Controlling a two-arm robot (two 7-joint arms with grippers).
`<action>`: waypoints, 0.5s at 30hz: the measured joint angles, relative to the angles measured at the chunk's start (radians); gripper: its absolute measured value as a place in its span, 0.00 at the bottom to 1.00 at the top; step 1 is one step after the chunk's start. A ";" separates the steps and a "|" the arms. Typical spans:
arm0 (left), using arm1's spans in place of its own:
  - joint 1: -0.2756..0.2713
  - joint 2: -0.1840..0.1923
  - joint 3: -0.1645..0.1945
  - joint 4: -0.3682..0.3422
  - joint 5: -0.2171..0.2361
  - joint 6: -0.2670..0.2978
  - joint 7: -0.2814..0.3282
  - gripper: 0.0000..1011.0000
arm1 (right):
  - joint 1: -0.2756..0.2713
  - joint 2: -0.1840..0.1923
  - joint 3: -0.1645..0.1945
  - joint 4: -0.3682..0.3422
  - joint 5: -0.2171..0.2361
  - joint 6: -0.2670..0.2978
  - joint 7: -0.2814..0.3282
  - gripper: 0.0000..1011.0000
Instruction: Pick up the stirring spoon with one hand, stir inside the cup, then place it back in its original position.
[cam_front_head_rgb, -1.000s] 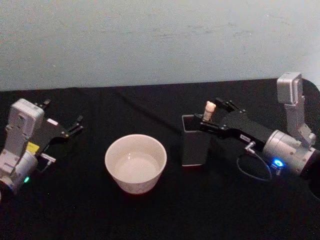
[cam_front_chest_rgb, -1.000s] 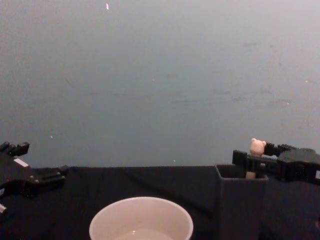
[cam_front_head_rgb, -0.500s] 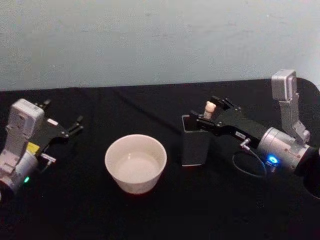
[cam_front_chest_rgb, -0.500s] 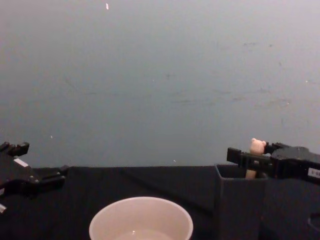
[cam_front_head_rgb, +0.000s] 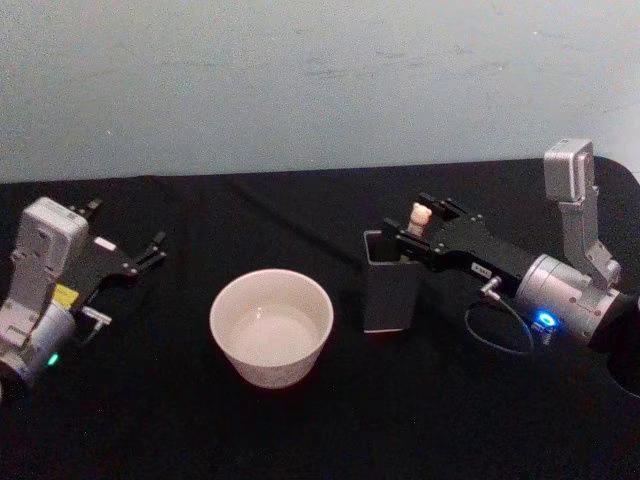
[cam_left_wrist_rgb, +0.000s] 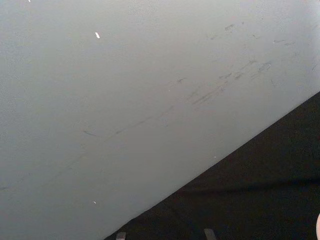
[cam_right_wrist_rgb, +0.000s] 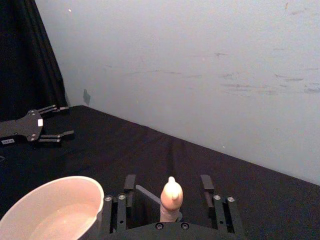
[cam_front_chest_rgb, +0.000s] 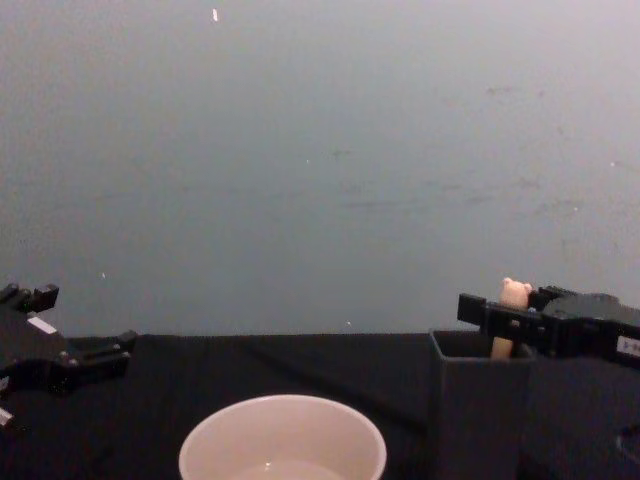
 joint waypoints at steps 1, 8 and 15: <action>0.000 0.000 0.000 0.000 0.000 0.000 0.000 0.99 | 0.000 0.000 0.000 0.000 0.000 0.000 0.000 0.79; 0.000 0.000 0.000 0.000 0.000 0.000 0.000 0.99 | 0.000 0.000 0.000 0.000 0.001 0.000 0.000 0.59; 0.000 0.000 0.000 0.000 0.000 0.000 0.000 0.99 | 0.000 0.000 0.000 0.000 0.001 0.000 0.000 0.34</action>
